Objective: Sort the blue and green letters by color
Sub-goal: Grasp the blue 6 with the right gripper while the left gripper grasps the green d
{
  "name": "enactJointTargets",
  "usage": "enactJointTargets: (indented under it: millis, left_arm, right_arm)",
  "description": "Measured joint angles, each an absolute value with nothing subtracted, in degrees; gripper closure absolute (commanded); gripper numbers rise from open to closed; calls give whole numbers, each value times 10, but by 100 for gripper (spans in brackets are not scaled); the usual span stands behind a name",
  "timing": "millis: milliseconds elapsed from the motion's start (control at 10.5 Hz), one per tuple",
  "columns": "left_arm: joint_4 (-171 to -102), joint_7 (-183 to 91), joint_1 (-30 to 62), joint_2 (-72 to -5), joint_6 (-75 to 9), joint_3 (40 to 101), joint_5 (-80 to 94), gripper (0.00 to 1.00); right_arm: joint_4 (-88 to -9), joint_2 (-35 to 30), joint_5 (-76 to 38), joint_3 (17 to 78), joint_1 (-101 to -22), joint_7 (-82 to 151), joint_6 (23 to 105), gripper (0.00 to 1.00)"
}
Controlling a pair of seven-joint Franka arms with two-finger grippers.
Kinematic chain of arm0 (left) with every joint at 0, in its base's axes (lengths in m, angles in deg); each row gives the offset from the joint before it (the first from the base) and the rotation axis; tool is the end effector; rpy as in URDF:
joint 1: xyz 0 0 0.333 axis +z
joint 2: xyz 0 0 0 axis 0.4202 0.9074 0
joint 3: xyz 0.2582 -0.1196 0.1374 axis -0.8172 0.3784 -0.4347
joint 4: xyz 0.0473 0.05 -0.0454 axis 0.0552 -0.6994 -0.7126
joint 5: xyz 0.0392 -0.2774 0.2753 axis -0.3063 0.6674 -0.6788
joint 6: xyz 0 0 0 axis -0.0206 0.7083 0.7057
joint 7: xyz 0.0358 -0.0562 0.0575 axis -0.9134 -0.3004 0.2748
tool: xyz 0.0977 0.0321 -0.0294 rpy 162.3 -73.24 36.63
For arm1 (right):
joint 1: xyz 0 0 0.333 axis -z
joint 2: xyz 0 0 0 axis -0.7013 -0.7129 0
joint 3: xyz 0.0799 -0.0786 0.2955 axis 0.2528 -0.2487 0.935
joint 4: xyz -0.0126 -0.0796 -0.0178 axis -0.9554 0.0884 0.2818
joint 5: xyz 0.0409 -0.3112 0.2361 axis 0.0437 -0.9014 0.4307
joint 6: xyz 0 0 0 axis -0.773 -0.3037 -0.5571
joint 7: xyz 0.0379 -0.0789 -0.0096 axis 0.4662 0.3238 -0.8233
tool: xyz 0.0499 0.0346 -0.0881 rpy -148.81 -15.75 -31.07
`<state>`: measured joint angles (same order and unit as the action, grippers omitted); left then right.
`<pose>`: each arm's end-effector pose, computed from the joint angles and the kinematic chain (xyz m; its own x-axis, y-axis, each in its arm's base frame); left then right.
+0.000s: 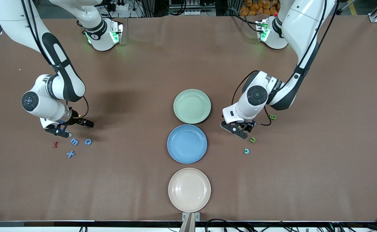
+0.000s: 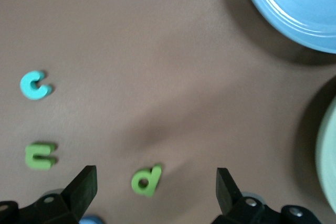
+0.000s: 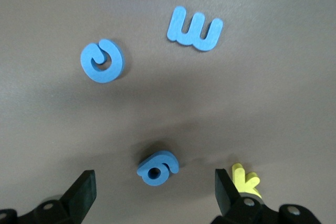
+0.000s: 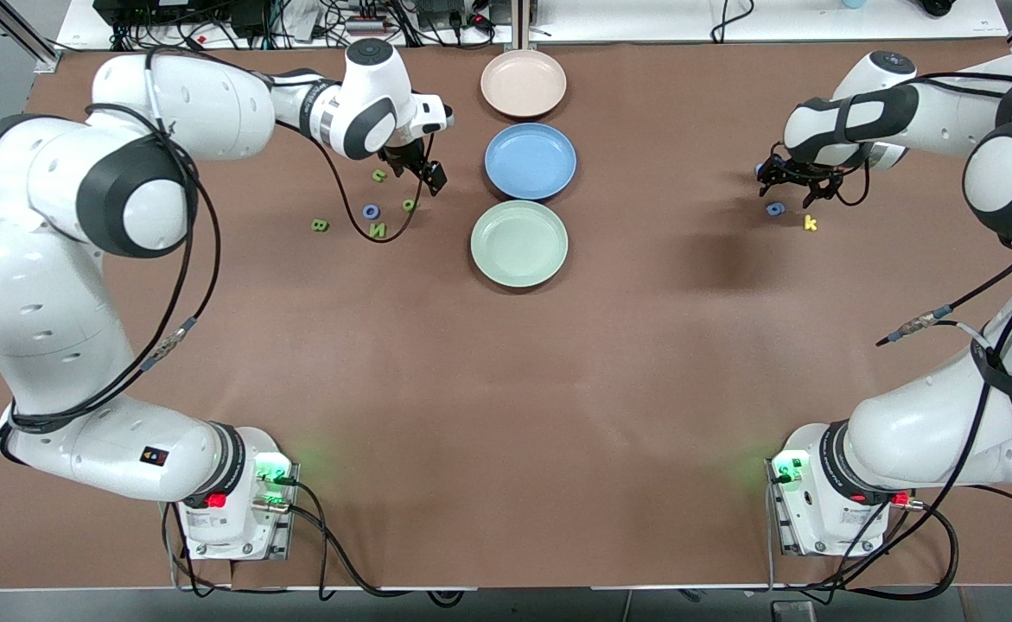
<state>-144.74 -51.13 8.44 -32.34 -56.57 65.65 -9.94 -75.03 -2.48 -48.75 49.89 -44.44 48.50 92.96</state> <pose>0.5596 -0.3104 0.2219 0.8445 -0.5344 0.0342 -0.5354 -0.8440 0.0325 0.5496 -0.0288 0.1925 0.9489 -0.3037 -0.0855 -0.3077 -0.9508 -0.0372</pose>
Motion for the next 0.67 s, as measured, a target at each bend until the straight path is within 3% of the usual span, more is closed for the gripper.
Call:
enactJointTargets:
  millis: [190, 571, 667]
  left_arm:
    - [-1423, -618, 84, -292, -569, 657, -108, 0]
    - [-1412, -701, 88, -276, -569, 656, -108, 0]
    - [-1413, -706, 87, -275, -568, 656, -108, 0]
  right_arm:
    - [-751, -32, -487, 500, -452, 502, 934, 1]
    - [-752, -42, -486, 500, -458, 507, 942, 30]
    - [-753, -42, -486, 500, -458, 507, 942, 32]
